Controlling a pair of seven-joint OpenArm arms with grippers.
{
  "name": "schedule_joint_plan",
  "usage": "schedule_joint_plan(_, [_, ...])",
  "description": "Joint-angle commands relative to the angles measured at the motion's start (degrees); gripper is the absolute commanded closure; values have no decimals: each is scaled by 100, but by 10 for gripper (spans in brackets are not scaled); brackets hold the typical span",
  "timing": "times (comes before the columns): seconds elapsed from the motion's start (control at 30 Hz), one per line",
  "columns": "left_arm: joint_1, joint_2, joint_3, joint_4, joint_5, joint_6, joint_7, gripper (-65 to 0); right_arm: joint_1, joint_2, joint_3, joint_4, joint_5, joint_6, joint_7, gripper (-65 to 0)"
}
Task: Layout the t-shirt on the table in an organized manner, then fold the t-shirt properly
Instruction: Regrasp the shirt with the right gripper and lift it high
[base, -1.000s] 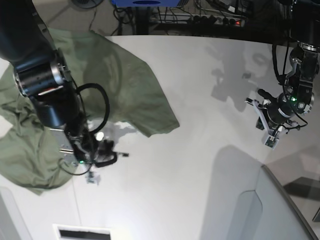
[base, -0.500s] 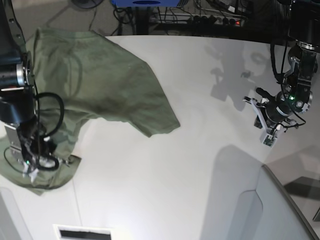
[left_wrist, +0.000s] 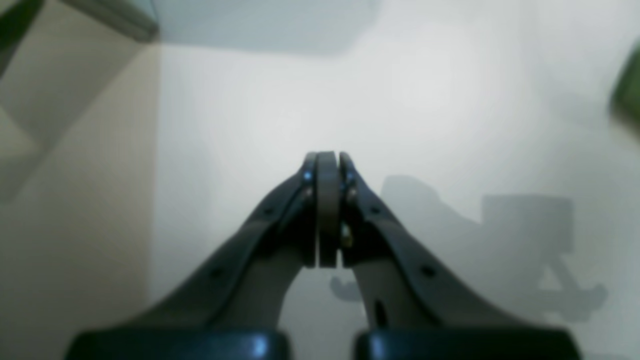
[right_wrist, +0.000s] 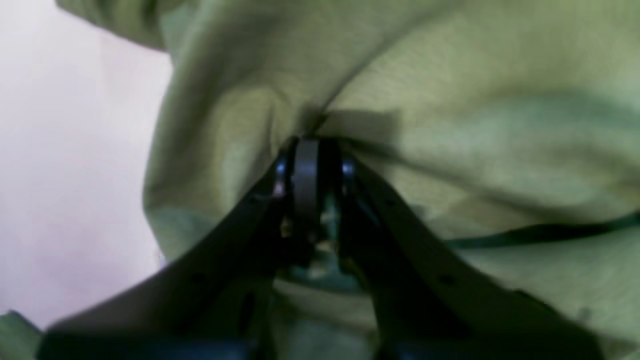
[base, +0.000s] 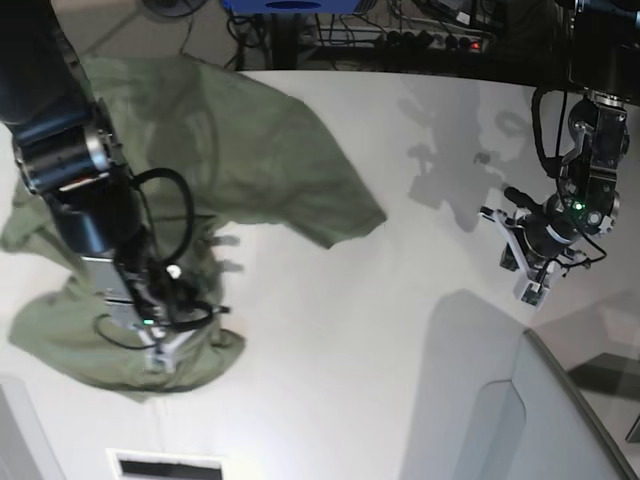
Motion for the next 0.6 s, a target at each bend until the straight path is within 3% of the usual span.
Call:
schedule_joint_plan(0.0, [-87, -97, -52, 68, -10, 48, -83, 0, 73, -184, -242, 48, 112, 159, -197, -56])
schedule_joint_plan(0.23, [-96, -88, -52, 121, -10, 48, -83, 0, -23, -975, -1464, 83, 138, 238, -276, -56])
schedule_joint_plan(0.33, [-237, 0, -52, 121, -10, 48, -83, 0, -208, -1072, -1780, 531, 173, 731, -636, -56])
schedule_joint_plan(0.43, [-360, 44, -43, 59, -10, 48, -74, 0, -454, -1019, -1789, 1586, 411, 1205, -1313, -56])
schedule_joint_plan(0.5, [-378, 61, -43, 68, -10, 48, -74, 0, -560, -755, -1772, 2342, 419, 1205, -1691, -56])
schedule_joint_plan(0.57, [-501, 96, 36, 85, -1, 48, -74, 0, -674, -369, -1561, 3178, 437, 985, -1920, -56])
